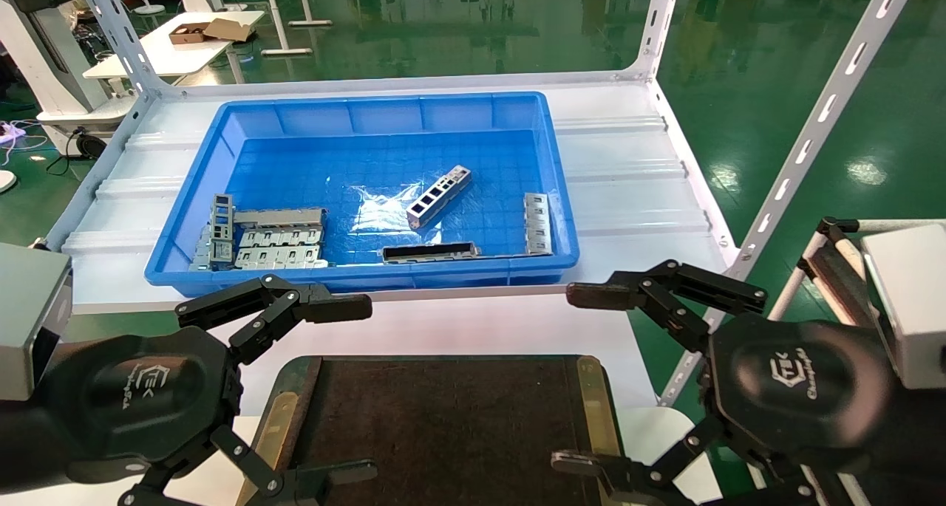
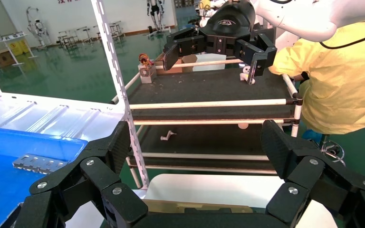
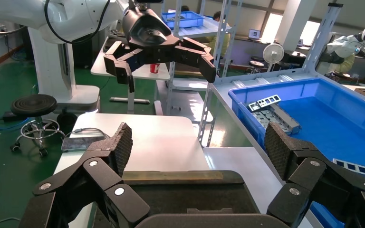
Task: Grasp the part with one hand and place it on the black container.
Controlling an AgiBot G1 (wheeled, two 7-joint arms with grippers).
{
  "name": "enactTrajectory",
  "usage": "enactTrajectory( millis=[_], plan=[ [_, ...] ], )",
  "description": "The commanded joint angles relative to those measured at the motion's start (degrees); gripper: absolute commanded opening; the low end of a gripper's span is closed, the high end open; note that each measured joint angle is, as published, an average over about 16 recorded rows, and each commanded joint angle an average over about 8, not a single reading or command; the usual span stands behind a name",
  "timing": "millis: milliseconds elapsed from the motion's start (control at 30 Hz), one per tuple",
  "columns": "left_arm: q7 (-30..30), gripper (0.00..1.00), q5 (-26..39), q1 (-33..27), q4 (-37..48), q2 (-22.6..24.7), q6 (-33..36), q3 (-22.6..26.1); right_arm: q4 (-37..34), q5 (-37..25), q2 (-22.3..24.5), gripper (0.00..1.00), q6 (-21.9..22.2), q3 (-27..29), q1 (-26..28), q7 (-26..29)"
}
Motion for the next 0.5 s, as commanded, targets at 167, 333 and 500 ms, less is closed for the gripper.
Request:
enactTrajectory(
  millis=[167,333,500],
  plan=[
    [0.0,1.00,0.0,0.0,0.0,0.0,0.0,0.0,0.0,0.0,0.0,1.00,0.0,0.0,0.0,0.0],
    [0.0,1.00,0.0,0.0,0.0,0.0,0.0,0.0,0.0,0.0,0.0,1.00,0.0,0.0,0.0,0.0],
    [0.0,1.00,0.0,0.0,0.0,0.0,0.0,0.0,0.0,0.0,0.0,1.00,0.0,0.0,0.0,0.0]
  ],
)
